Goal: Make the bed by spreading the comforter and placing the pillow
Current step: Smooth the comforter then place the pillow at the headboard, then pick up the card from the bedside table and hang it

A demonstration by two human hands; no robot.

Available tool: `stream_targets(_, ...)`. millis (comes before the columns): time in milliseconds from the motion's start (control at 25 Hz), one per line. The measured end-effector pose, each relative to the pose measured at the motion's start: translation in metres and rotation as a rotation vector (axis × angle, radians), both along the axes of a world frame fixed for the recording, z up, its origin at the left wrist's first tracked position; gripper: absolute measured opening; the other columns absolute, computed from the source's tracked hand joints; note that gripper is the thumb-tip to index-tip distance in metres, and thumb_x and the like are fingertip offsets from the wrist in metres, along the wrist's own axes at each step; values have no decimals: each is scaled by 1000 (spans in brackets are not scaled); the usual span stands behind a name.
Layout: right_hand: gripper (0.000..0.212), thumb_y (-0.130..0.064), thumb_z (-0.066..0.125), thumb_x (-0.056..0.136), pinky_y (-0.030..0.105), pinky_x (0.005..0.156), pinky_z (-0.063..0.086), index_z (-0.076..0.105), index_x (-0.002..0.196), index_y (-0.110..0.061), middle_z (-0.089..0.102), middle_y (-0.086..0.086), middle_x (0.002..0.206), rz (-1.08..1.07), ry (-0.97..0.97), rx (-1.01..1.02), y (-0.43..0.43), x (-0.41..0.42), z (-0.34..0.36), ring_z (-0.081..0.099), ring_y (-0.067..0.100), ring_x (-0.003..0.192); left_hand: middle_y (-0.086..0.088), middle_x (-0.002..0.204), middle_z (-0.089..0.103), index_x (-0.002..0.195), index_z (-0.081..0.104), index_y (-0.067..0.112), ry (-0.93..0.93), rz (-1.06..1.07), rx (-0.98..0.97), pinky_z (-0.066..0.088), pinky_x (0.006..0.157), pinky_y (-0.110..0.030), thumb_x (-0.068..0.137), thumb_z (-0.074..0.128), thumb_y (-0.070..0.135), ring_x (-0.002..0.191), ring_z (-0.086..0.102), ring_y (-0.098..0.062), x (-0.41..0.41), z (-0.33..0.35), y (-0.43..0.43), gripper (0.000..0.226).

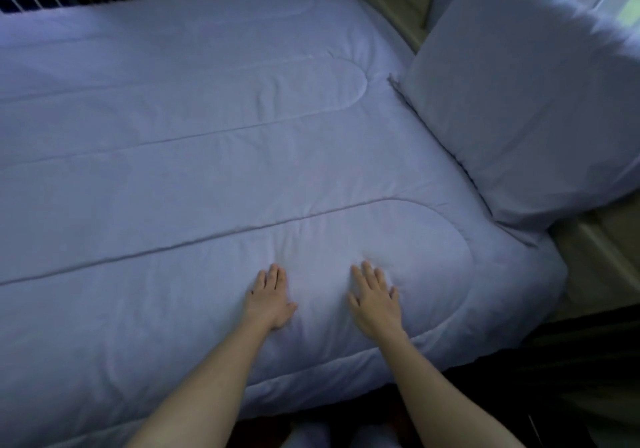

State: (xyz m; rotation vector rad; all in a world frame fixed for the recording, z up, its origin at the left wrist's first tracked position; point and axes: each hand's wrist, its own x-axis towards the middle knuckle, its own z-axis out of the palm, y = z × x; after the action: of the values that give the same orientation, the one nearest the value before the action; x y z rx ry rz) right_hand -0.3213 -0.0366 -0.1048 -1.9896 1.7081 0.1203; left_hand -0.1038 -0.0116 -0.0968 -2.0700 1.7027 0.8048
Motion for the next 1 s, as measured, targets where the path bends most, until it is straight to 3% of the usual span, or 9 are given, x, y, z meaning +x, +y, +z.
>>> stream_targets(120, 66, -41, 33, 97, 55, 114, 16, 3, 153, -26, -6, -10, 162, -179, 71, 129, 16, -35, -2, -3, 16, 149, -9, 160, -13, 152, -4, 8, -14, -12, -30, 12, 120, -45, 96, 40, 39, 148, -5, -33, -9, -5, 33, 78)
stream_targets(200, 65, -41, 33, 98, 55, 115, 19, 7, 153, -18, 1, -5, 163, -265, 109, 160, 21, -63, 3, 3, 21, 149, -11, 161, 0, 151, 7, 5, -25, -14, -61, 15, 119, -42, 97, 38, 29, 147, 6, -36, -20, 0, 42, 67)
stream_targets(320, 51, -35, 37, 97, 47, 109, 35, 38, 141, -11, 37, 11, 150, -396, 43, 66, 33, -104, 29, 35, 31, 138, -14, 144, 44, 135, 44, 9, -28, -136, -157, 40, 103, -39, 96, 34, 22, 128, 47, -32, -54, 26, 28, 42)
stream_targets(400, 41, -31, 42, 94, 41, 99, 45, 51, 132, -17, 55, 13, 136, -498, -50, -12, 43, -131, 54, 52, 33, 124, -12, 131, 56, 126, 54, 16, -10, -272, -242, 46, 93, -38, 95, 33, 24, 117, 56, -31, -95, 52, 4, 38)
stream_targets(600, 27, -27, 47, 89, 35, 81, 52, 64, 110, -29, 70, 1, 112, -790, -219, -324, 87, -222, 113, 65, 29, 103, -5, 130, 59, 123, 57, 25, 199, -681, -356, 47, 91, -37, 95, 34, 28, 117, 56, -29, -252, 104, -30, 36)
stream_targets(720, 25, -22, 45, 88, 32, 75, 52, 68, 97, -26, 74, -2, 98, -1058, -283, -489, 133, -275, 141, 67, 24, 92, -6, 113, 66, 104, 61, 27, 339, -963, -421, 51, 81, -38, 92, 41, 30, 103, 62, -32, -342, 128, -12, 24)
stream_targets(800, 26, -24, 42, 87, 32, 73, 52, 68, 94, -27, 74, -4, 96, -1237, -266, -589, 169, -302, 152, 67, 22, 91, -3, 107, 67, 98, 61, 27, 411, -1119, -445, 49, 76, -35, 89, 43, 31, 98, 63, -32, -392, 145, 12, 20)
stream_targets(1000, 23, -18, 47, 92, 27, 67, 44, 69, 98, -23, 73, -2, 98, -1576, -109, -729, 277, -338, 167, 65, 22, 89, -6, 114, 66, 101, 62, 27, 563, -1425, -352, 47, 75, -35, 92, 40, 38, 103, 62, -33, -489, 161, 100, 27)
